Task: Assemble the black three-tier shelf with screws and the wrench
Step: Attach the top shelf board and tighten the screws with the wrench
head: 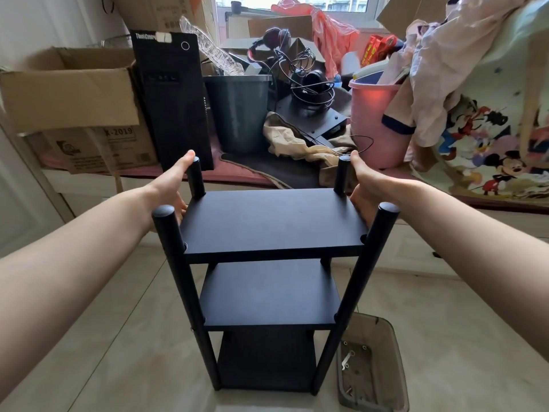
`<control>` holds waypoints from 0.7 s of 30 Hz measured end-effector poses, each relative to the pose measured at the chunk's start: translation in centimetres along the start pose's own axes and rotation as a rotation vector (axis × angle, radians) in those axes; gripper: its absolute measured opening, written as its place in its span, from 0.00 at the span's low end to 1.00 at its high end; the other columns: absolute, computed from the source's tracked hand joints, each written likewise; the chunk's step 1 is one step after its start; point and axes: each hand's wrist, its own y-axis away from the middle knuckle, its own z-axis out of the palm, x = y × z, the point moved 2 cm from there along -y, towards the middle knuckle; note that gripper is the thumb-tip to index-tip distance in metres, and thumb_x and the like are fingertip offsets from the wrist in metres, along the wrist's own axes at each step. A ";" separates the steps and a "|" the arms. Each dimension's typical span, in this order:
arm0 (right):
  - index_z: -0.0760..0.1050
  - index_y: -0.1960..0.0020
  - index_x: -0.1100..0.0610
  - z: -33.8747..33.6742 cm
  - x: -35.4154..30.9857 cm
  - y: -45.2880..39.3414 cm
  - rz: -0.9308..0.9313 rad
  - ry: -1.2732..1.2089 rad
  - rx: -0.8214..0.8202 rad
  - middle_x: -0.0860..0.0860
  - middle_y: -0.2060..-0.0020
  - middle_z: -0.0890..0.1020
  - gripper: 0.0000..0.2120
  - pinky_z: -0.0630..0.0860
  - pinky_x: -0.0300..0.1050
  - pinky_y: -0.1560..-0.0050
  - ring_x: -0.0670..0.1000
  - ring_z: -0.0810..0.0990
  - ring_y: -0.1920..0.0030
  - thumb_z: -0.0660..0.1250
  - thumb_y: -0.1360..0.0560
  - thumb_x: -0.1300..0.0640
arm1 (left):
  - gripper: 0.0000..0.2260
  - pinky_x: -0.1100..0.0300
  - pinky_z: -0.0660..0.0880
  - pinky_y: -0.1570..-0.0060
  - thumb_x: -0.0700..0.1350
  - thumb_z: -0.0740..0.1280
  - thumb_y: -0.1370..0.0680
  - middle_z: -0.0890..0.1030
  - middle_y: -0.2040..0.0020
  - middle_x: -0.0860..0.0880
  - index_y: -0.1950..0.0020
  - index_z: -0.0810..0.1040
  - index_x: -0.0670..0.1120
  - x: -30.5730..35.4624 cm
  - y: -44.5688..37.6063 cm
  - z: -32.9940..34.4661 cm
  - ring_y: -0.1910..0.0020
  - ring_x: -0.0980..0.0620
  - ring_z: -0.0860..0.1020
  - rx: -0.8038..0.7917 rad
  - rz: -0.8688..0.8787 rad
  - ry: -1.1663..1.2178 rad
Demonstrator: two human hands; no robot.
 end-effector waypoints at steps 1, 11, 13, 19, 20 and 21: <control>0.75 0.51 0.59 0.1 -0.2 -0.1 -0.010 -0.020 0.010 0.59 0.65 0.85 0.42 0.71 0.54 0.35 0.61 0.82 0.54 0.48 0.31 0.21 | 0.61 0.38 0.67 0.30 0.80 0.65 0.38 0.73 0.32 0.31 0.26 0.62 0.31 0.1 -0.1 0.1 0.37 0.31 0.76 0.012 0.005 0.004; 0.72 0.53 0.55 2.4 -1.0 0.1 -0.206 -0.285 0.089 0.55 0.53 0.77 0.21 0.73 0.45 0.57 0.52 0.76 0.57 0.51 0.18 0.40 | 0.48 0.43 0.77 0.54 0.78 0.64 0.33 0.79 0.41 0.34 0.37 0.72 0.35 0.1 -0.2 0.7 0.50 0.35 0.81 0.131 0.075 0.011; 0.69 0.57 0.53 2.5 -1.0 -0.2 -0.220 -0.300 0.079 0.55 0.55 0.75 0.20 0.72 0.44 0.56 0.51 0.74 0.61 0.51 0.18 0.40 | 0.49 0.44 0.78 0.54 0.78 0.64 0.34 0.79 0.41 0.34 0.35 0.71 0.35 0.1 -0.2 0.7 0.51 0.35 0.81 0.143 0.089 0.017; 0.65 0.26 0.58 1.8 1.4 -0.4 -0.113 -0.135 0.052 0.58 0.30 0.71 0.43 0.68 0.50 0.30 0.59 0.73 0.33 0.47 0.26 0.25 | 0.44 0.40 0.77 0.45 0.80 0.63 0.36 0.81 0.47 0.35 0.49 0.74 0.38 -0.4 -0.7 0.9 0.52 0.36 0.82 0.181 0.106 0.043; 0.62 0.23 0.57 1.9 1.6 -0.2 -0.079 -0.177 0.019 0.58 0.27 0.68 0.46 0.63 0.52 0.26 0.58 0.69 0.28 0.48 0.27 0.24 | 0.45 0.41 0.78 0.49 0.80 0.63 0.36 0.81 0.47 0.34 0.48 0.75 0.38 -0.4 -0.6 0.9 0.53 0.36 0.82 0.165 0.087 0.052; 0.60 0.23 0.58 1.9 1.7 -0.3 -0.059 -0.224 0.005 0.58 0.26 0.67 0.47 0.60 0.51 0.24 0.57 0.67 0.27 0.49 0.27 0.24 | 0.47 0.42 0.78 0.53 0.80 0.64 0.37 0.81 0.46 0.34 0.44 0.75 0.37 -0.3 -0.5 0.8 0.52 0.36 0.82 0.136 0.061 0.066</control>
